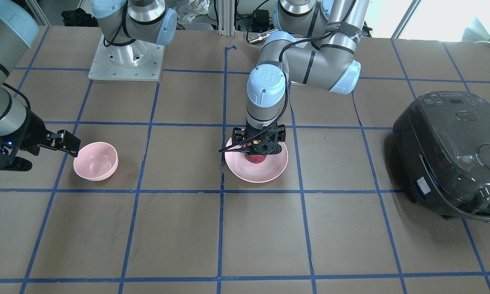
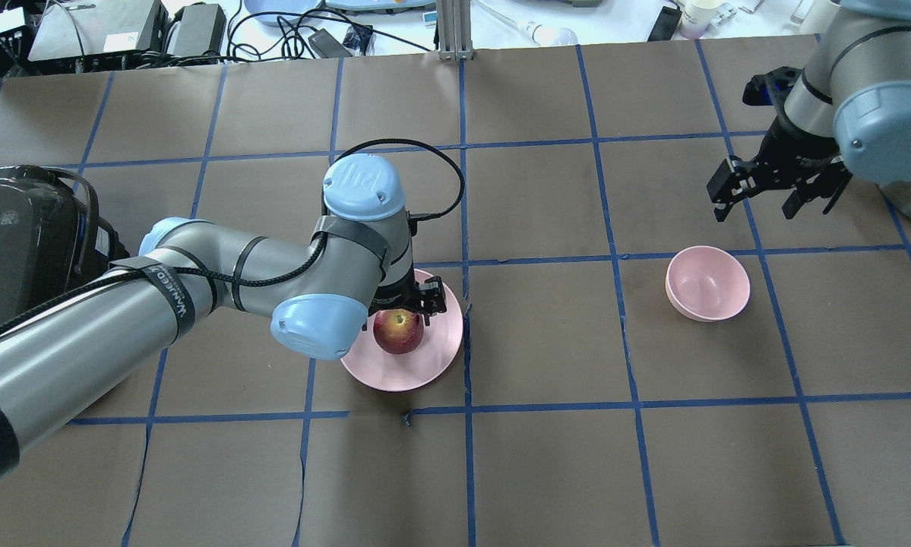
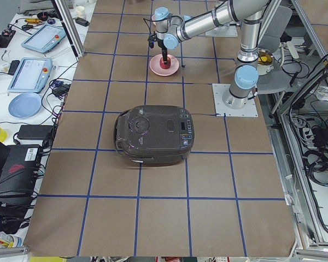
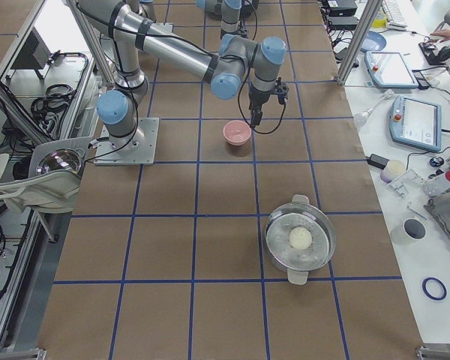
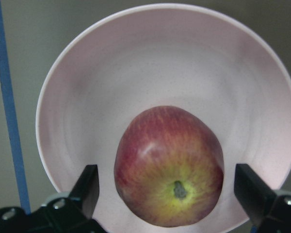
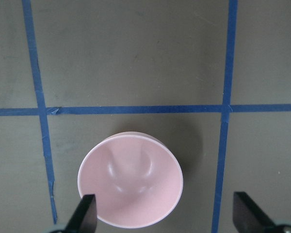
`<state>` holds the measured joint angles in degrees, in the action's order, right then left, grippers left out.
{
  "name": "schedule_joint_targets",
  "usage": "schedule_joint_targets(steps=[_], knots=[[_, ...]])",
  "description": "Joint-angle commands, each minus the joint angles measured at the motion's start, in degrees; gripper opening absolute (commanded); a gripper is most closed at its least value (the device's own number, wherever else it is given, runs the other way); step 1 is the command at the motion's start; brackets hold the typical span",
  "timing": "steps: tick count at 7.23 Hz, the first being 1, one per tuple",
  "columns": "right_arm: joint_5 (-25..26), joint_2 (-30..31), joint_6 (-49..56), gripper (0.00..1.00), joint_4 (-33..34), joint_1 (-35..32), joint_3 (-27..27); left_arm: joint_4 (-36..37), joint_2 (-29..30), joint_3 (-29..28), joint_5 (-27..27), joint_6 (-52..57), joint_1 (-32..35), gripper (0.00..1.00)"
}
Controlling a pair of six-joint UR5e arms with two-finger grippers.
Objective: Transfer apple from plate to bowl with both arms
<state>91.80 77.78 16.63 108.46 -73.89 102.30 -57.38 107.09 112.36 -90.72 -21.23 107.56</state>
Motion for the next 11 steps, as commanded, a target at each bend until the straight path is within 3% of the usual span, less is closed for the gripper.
schedule_joint_targets(steps=[1,2,4,5,6,7,8,9,11], knots=[[-0.39,-2.61,1.47,1.00,10.16,1.11,6.31,0.07,1.54,-0.13,0.02,0.75,0.01,0.91],[-0.30,-4.02,1.99,1.00,10.72,1.55,6.42,0.16,1.54,-0.21,0.02,0.67,0.01,0.90],[-0.13,-4.91,2.70,0.99,10.72,2.52,8.52,0.16,1.46,-0.39,0.11,1.28,-0.07,0.27],[-0.13,-5.44,2.70,0.96,11.33,2.78,9.66,0.25,1.37,-0.74,0.02,1.45,-0.07,0.08],[0.05,-5.96,2.70,0.82,11.43,2.78,10.37,0.16,1.11,-2.22,0.11,1.37,-0.34,0.04],[0.48,-6.06,2.53,0.46,11.25,2.78,10.46,-1.06,0.76,-5.28,0.11,0.85,-0.43,0.04],[0.66,-5.97,2.79,0.16,10.73,2.78,10.47,-7.59,0.32,-8.97,0.28,0.67,-0.43,0.03],[0.58,-5.97,2.70,0.00,10.72,2.78,10.38,-11.31,-0.56,-12.05,0.11,0.67,-0.34,0.03],[-0.21,-5.18,2.00,0.00,10.11,2.78,9.85,-15.55,-1.88,-16.11,0.11,0.67,-0.25,0.03]])
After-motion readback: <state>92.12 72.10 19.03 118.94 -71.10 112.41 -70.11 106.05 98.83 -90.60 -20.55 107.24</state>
